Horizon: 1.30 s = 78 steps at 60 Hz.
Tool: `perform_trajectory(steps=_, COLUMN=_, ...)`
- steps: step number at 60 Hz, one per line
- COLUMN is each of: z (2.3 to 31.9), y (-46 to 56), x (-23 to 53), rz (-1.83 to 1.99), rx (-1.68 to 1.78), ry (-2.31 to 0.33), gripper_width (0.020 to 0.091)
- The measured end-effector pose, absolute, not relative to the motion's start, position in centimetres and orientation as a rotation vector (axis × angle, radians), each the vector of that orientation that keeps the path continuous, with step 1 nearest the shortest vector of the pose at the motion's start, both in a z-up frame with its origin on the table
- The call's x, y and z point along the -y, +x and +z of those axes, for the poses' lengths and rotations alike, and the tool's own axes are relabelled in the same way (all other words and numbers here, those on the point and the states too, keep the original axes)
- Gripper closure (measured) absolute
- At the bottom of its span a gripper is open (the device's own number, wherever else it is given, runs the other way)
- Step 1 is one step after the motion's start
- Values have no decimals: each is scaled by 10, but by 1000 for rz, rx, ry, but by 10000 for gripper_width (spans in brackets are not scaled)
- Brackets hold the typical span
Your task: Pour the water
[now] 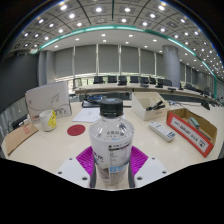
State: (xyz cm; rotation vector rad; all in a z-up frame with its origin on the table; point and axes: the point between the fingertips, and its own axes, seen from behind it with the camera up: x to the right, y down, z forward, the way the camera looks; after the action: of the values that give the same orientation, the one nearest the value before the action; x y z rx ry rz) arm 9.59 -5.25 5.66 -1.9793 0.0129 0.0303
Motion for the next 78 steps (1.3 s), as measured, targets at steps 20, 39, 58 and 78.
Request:
perform_trajectory(steps=20, z=100, y=95, x=22, rz=-92, rx=46, ry=-1993, gripper_width=669)
perform_trajectory(steps=39, z=179, y=33, x=-65, rz=-566, rx=337, ry=-1923, gripper_width=670)
perform_trajectory(steps=58, z=203, y=-88, x=-149, rz=-1168, rx=966, ry=-1622, gripper_width=672)
perform_trajectory(steps=78, z=174, y=-142, x=-182, rz=-1626, rx=1559, ry=-1143, gripper_width=674)
